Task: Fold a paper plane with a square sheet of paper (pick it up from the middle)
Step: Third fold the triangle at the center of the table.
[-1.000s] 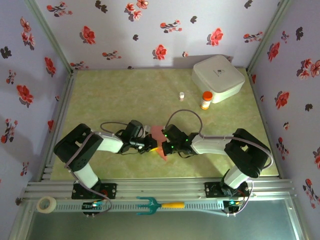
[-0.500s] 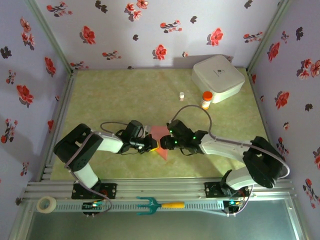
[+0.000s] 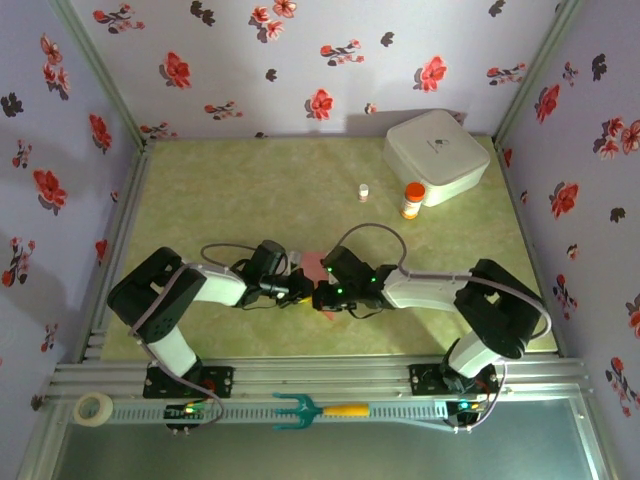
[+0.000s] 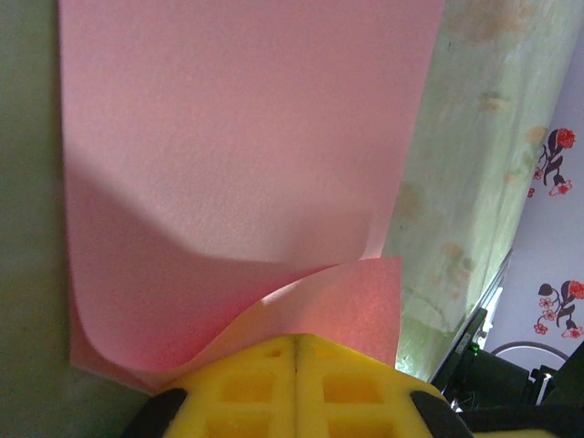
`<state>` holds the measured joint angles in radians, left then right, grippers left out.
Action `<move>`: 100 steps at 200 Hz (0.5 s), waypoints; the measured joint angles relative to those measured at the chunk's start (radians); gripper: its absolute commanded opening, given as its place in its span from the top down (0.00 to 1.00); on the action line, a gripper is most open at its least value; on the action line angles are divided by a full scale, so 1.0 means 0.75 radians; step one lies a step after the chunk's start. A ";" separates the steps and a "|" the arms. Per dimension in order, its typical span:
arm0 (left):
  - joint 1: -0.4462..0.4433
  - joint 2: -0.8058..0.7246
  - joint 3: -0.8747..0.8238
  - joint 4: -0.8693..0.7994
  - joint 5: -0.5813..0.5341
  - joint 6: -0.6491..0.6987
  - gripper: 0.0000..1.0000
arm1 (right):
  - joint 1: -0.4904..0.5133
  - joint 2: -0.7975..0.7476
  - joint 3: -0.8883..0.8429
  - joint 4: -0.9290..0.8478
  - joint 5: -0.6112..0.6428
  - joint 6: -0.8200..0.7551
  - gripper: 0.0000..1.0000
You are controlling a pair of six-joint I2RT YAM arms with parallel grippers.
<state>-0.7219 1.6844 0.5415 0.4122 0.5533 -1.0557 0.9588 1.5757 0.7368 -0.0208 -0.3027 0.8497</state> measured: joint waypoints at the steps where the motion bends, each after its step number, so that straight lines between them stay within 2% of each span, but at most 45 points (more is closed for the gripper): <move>1: 0.000 0.000 0.000 -0.001 0.000 0.000 1.00 | 0.001 0.001 0.001 0.000 -0.001 0.000 0.99; 100: 0.002 0.000 -0.001 0.000 -0.005 0.016 1.00 | 0.013 0.095 0.018 -0.027 0.000 0.001 0.98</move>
<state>-0.7208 1.6844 0.5411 0.4122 0.5499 -1.0435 0.9688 1.6466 0.7506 -0.0410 -0.3027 0.8501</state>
